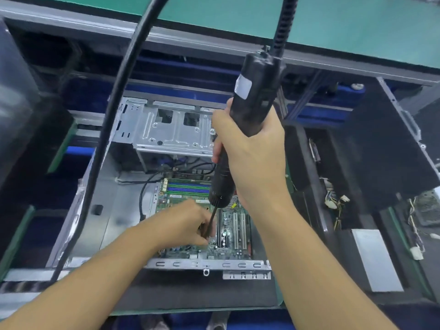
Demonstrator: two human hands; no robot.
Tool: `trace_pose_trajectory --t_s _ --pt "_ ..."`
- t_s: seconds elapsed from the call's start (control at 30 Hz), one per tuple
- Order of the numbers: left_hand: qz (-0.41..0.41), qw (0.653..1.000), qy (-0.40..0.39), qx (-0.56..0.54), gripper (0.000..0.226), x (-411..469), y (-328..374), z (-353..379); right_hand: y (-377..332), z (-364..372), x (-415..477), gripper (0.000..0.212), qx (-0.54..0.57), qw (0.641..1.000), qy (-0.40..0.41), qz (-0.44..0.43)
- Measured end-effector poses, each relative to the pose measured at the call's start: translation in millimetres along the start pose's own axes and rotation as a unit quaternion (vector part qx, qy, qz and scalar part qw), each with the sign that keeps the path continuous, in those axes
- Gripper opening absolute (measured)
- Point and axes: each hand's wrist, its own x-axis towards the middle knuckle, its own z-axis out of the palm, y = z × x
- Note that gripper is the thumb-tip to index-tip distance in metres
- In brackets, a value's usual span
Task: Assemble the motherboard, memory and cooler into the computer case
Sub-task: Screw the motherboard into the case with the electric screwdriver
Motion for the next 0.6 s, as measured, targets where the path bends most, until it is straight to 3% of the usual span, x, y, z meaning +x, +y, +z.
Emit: trace_pose_trajectory --t_s 0.3,0.6 --pt "-0.009 0.995 -0.094 0.017 0.022 29.1 -4.1 6.3 30.4 -15.1 5.8 0.016 0.000 1.000 -0.015 0.021" --pt "0.068 0.990 -0.126 0.009 0.015 41.5 3.0 16.6 45.5 -41.1 -2.1 0.022 -0.023 0.999 -0.003 0.047"
